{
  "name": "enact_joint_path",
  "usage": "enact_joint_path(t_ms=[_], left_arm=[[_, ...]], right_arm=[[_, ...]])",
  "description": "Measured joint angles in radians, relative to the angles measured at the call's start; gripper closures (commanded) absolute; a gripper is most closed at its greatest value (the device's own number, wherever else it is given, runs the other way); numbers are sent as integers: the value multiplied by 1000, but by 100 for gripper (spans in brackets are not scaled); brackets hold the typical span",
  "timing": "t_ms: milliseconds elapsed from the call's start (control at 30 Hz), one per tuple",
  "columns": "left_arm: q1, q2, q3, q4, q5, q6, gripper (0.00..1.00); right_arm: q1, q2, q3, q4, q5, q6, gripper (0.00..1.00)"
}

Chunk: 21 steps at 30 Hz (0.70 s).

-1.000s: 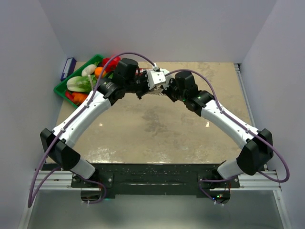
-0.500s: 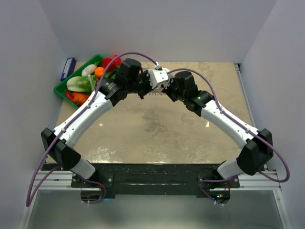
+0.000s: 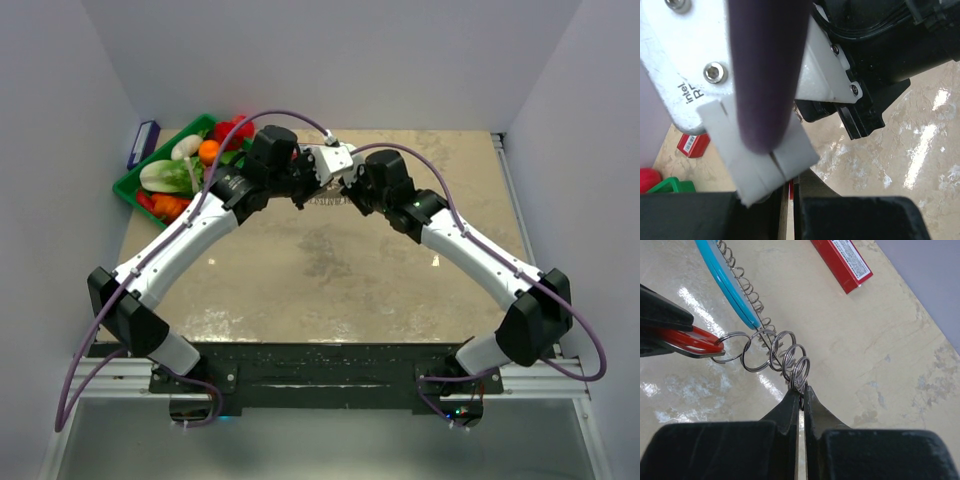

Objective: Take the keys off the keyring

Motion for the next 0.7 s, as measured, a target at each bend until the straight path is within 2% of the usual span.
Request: enact_joint_path(t_ms=[133, 367, 467, 700], left_arm=[[0, 0, -3, 9, -3, -10, 100], [-4, -4, -14, 1, -3, 1, 100], [-14, -7, -19, -7, 4, 13, 100], [-52, -27, -47, -12, 40, 49, 100]], right_arm=[[-1, 4, 5, -4, -7, -1, 99], [-4, -10, -27, 14, -39, -18, 70], [-12, -34, -52, 12, -58, -29, 63], [-70, -136, -71, 10, -185, -46, 57]])
